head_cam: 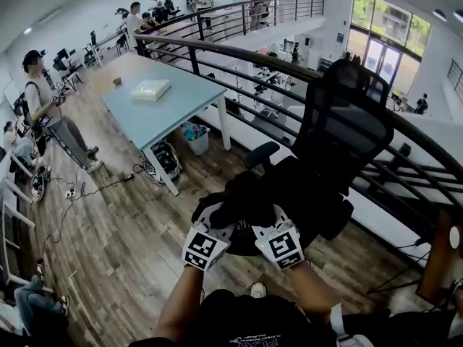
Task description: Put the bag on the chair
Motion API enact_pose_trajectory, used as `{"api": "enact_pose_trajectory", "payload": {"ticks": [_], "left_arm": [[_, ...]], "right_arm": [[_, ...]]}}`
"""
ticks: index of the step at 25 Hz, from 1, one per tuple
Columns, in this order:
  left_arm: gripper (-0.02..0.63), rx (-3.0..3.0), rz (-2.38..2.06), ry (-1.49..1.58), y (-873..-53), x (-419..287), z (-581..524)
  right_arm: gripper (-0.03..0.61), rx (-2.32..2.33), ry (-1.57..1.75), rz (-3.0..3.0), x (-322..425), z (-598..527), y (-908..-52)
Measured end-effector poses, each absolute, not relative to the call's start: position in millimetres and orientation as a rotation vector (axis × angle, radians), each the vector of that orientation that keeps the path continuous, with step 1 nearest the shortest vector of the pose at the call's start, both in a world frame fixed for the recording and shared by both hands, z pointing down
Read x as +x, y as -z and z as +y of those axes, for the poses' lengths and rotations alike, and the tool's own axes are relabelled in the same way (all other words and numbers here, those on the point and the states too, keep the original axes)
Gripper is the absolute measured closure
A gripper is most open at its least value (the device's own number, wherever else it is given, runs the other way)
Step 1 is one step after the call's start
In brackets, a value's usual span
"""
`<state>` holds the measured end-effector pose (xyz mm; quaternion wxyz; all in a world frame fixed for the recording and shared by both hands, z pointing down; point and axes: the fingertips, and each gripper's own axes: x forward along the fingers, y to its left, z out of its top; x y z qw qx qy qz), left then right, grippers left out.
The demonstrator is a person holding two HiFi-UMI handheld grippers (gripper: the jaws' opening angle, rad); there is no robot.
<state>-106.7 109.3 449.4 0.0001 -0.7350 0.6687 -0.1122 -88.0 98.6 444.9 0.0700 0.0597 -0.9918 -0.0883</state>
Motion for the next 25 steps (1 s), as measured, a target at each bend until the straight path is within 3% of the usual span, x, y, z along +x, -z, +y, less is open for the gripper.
{"api": "enact_pose_trajectory", "payload": {"ticks": [25], "left_arm": [[0.543, -2.644, 1.571, 0.398, -446, -167, -51]], "right_arm": [[0.538, 0.732, 0.201, -2.855, -147, -53, -442]]}}
